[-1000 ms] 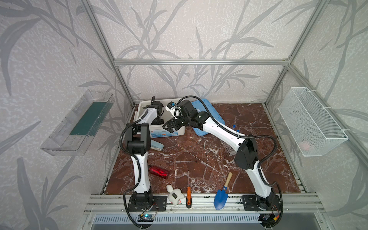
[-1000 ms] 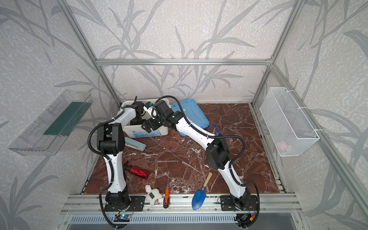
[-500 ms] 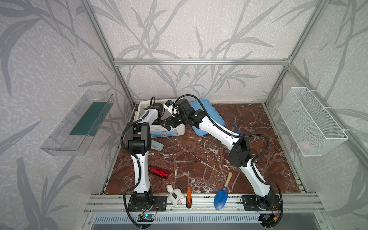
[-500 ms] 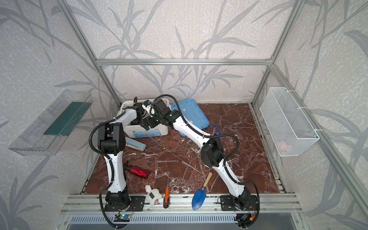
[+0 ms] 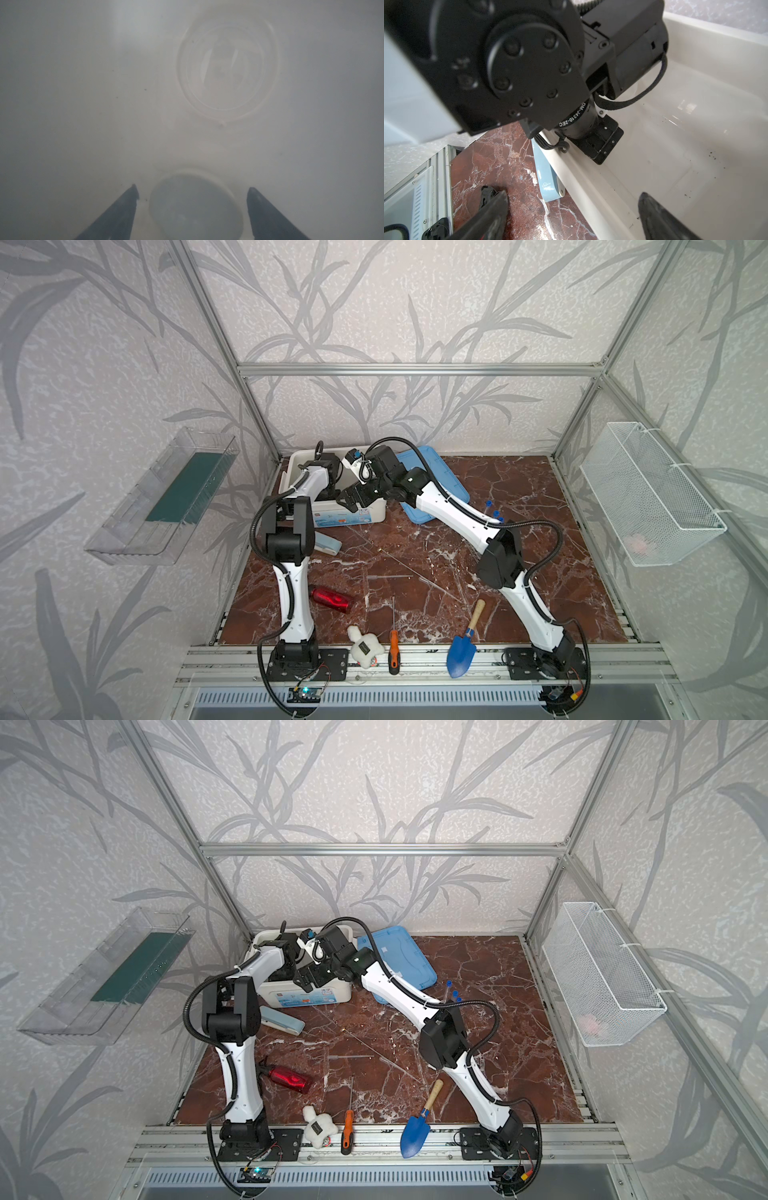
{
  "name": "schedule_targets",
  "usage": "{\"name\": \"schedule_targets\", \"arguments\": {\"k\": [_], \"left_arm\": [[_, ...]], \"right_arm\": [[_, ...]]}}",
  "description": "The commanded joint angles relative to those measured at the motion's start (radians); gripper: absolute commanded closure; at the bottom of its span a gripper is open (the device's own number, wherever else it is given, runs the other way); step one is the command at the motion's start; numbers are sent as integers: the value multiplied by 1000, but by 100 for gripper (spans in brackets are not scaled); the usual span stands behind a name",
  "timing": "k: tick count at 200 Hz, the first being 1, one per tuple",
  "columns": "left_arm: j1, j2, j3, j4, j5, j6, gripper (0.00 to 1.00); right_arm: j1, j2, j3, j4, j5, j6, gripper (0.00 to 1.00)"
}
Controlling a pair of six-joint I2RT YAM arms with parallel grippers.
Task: Organize the chemistry lab equipment
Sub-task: 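Lower the dish into the white bin and open the left gripper, then withdraw the left gripper from the bin while the right arm draws back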
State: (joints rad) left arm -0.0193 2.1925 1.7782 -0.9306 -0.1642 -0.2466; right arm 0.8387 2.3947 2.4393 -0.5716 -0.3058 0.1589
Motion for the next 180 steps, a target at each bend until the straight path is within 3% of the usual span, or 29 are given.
{"name": "schedule_targets", "arguments": {"k": [1, 24, 67, 88, 120, 147, 164, 180], "left_arm": [[-4, -93, 50, -53, -36, 4, 11], [-5, -144, 119, -98, -27, 1, 1], [-22, -279, 167, -107, 98, 3, 1], [-41, -349, 163, -118, 126, -14, 1], [-111, -476, 161, -148, 113, -11, 3], [-206, -600, 102, -85, 129, 152, 2], [-263, -649, 59, -79, 210, 350, 1], [-333, -694, -14, -67, 192, 518, 1]], "right_arm": [[-3, -49, 32, -25, 0, -16, 4], [-2, -87, 36, -38, 7, -37, 2], [-3, -230, -56, -46, 49, -47, 2], [-3, -352, -195, 9, 66, -33, 2], [-3, -604, -539, 194, 118, -11, 2], [-10, -809, -751, 229, 149, -49, 1], [-35, -926, -879, 214, 157, -54, 1], [-85, -1047, -1016, 231, 129, -34, 1]]}}
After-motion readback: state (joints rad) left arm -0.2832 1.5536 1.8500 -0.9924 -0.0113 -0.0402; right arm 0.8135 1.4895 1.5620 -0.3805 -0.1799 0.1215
